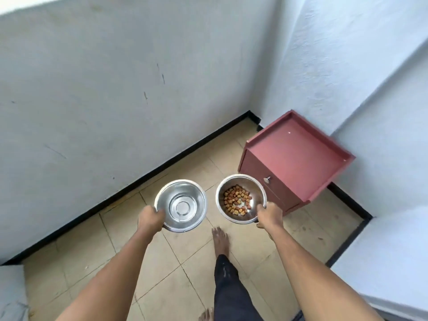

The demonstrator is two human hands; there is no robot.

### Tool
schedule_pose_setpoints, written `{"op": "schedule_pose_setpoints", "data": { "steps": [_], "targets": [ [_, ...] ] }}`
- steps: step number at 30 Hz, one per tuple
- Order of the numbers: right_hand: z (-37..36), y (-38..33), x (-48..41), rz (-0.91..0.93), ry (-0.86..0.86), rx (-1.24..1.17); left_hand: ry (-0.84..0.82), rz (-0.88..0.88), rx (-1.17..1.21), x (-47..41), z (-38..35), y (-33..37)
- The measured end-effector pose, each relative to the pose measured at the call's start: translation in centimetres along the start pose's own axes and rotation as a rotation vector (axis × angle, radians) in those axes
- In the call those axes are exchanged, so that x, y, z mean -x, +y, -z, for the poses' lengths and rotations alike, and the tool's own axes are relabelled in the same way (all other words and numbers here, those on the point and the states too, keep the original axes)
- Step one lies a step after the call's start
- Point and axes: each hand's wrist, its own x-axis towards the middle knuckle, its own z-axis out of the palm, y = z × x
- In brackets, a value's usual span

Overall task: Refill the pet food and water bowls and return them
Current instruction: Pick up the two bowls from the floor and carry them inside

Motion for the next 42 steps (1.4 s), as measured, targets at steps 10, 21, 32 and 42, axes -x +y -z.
{"op": "schedule_pose_setpoints", "data": {
  "steps": [10,21,32,42],
  "targets": [
    [11.9,13.2,16.0,-0.090,0.209,-0.036,-0.181,-0.232,-0.120,14.6,-0.1,-0.6],
    [20.1,27.0,26.7,-0.243,0.381,-0.193,-0.365,-0.514,-0.402,25.9,-5.6,2.8],
    [28.7,42.5,33.7,-0.355,0.487,-0.194,-0.495,-0.715,-0.520,41.2,-17.1,4.4],
    [40.9,57.2,41.2,-0.358,0.553,-0.199,-0.609,-0.858,-0.518,58.9,-28.9,2.6]
  ]
}}
